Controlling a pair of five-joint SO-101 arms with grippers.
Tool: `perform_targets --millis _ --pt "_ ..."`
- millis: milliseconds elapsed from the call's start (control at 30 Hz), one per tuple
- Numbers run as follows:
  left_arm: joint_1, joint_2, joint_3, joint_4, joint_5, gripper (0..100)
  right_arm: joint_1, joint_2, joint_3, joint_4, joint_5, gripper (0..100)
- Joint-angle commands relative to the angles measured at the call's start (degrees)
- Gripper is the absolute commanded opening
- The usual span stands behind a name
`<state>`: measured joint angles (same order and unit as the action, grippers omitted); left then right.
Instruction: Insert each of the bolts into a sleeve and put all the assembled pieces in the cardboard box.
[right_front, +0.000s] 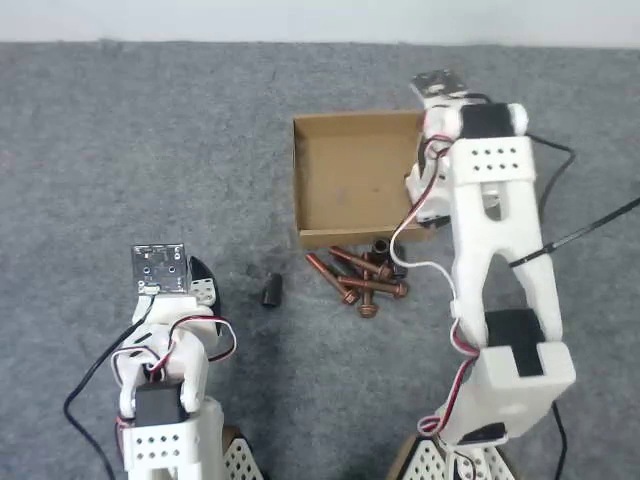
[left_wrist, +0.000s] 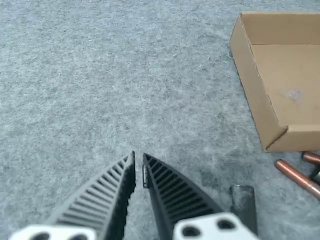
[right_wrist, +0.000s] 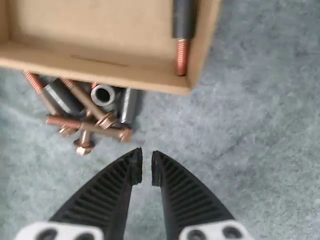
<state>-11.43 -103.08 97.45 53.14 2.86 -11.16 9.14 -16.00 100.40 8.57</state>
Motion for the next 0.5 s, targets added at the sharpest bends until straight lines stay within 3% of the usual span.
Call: perform_targets --millis 0,100,300,467 --pt "-0.4 0.3 -0.8 -1.1 -0.3 3 -3.6 -7.0 3.1 2.1 0.4 0.7" --pt "-0.4 0.3 -0.8 -1.1 -0.3 3 -6.3 -9.9 5.5 2.0 -0.1 0.9" --pt "-0.4 0.3 -0.8 -1.1 -0.3 3 -10.2 -12.3 5.8 1.2 -14.6 0.8" --pt "-0.4 0.3 -0.8 -1.1 -0.3 3 -18.1 -10.1 9.3 -3.1 -20.1 0.9"
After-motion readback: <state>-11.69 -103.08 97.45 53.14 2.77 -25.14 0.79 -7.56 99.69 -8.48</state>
